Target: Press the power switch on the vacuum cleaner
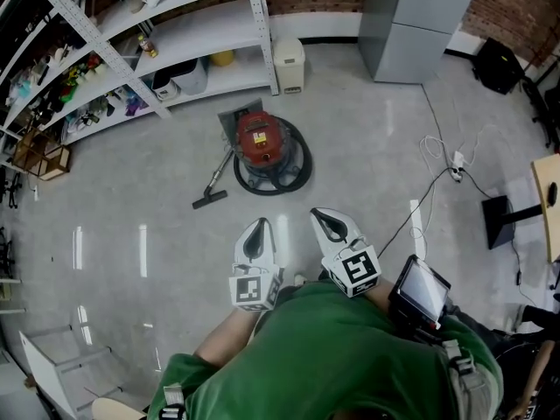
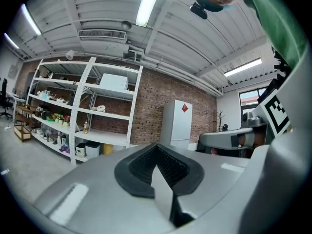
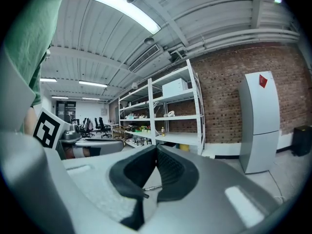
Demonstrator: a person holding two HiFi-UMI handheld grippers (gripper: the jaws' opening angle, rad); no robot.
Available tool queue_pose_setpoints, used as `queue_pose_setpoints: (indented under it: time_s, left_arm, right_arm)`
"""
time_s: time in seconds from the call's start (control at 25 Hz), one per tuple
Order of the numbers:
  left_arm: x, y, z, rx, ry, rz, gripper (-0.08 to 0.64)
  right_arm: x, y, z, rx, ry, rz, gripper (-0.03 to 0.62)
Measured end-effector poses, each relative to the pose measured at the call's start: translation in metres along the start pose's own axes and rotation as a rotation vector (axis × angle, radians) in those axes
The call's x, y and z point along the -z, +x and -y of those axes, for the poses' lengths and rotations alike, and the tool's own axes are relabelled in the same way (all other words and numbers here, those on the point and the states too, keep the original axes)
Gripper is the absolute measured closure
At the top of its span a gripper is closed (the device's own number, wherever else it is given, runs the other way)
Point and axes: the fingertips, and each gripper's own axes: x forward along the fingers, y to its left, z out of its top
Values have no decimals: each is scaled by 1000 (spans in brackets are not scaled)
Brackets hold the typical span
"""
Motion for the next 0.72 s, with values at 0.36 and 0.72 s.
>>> queue_pose_setpoints:
  time_s: [0.36, 0.72]
  left_arm:
    - [-11, 67, 3, -87, 18, -6, 553]
    - [-16, 131, 25, -192, 39, -6, 554]
  right_arm:
    - [-13, 39, 61, -79, -6, 22, 591]
    - [-18, 67, 135, -183, 7, 13, 591]
